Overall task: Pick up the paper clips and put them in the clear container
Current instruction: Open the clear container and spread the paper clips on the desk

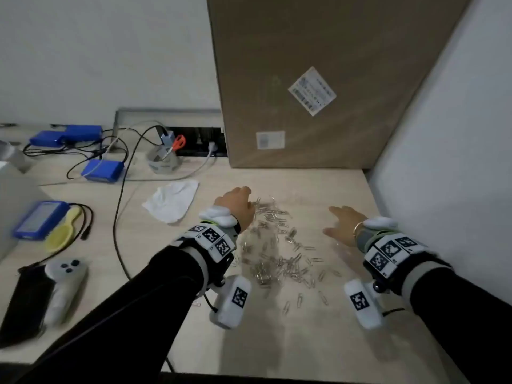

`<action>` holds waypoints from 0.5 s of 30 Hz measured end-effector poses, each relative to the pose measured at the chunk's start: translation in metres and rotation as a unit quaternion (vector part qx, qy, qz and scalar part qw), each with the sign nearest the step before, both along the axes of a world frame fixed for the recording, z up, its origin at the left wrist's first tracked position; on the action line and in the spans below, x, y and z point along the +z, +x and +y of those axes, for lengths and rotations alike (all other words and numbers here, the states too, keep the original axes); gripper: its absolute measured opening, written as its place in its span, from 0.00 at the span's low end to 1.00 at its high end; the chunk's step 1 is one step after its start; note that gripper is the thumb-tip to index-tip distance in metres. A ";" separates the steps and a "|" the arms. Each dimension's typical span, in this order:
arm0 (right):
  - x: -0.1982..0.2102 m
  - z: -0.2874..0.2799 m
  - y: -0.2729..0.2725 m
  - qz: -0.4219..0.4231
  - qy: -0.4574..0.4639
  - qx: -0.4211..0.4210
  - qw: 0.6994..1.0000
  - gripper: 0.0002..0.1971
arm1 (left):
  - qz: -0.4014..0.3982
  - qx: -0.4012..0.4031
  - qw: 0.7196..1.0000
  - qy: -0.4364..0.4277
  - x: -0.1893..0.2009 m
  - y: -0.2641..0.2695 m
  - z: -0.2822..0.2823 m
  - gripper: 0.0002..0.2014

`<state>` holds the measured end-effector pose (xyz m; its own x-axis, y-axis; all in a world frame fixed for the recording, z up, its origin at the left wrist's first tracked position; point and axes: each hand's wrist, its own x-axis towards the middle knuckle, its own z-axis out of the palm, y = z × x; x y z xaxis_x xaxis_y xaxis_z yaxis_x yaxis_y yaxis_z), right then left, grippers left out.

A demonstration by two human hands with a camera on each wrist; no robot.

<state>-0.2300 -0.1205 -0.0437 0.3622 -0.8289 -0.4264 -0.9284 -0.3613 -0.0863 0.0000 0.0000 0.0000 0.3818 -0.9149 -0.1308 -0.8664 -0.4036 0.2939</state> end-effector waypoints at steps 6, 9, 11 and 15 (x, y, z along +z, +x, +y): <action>-0.020 0.004 -0.010 0.028 -0.025 -0.003 0.999 0.32 | -0.011 -0.016 1.000 -0.018 -0.049 -0.010 -0.002 0.19; -0.016 0.018 -0.010 -0.049 -0.070 -0.019 0.996 0.31 | -0.011 -0.027 0.998 -0.057 -0.060 -0.020 0.005 0.19; -0.004 0.035 -0.012 -0.136 -0.112 -0.027 0.984 0.31 | -0.002 -0.031 0.995 -0.094 -0.057 -0.031 0.015 0.20; 0.020 0.092 -0.009 -0.257 -0.124 -0.015 0.958 0.30 | 0.067 -0.075 0.984 -0.150 -0.051 -0.060 0.051 0.28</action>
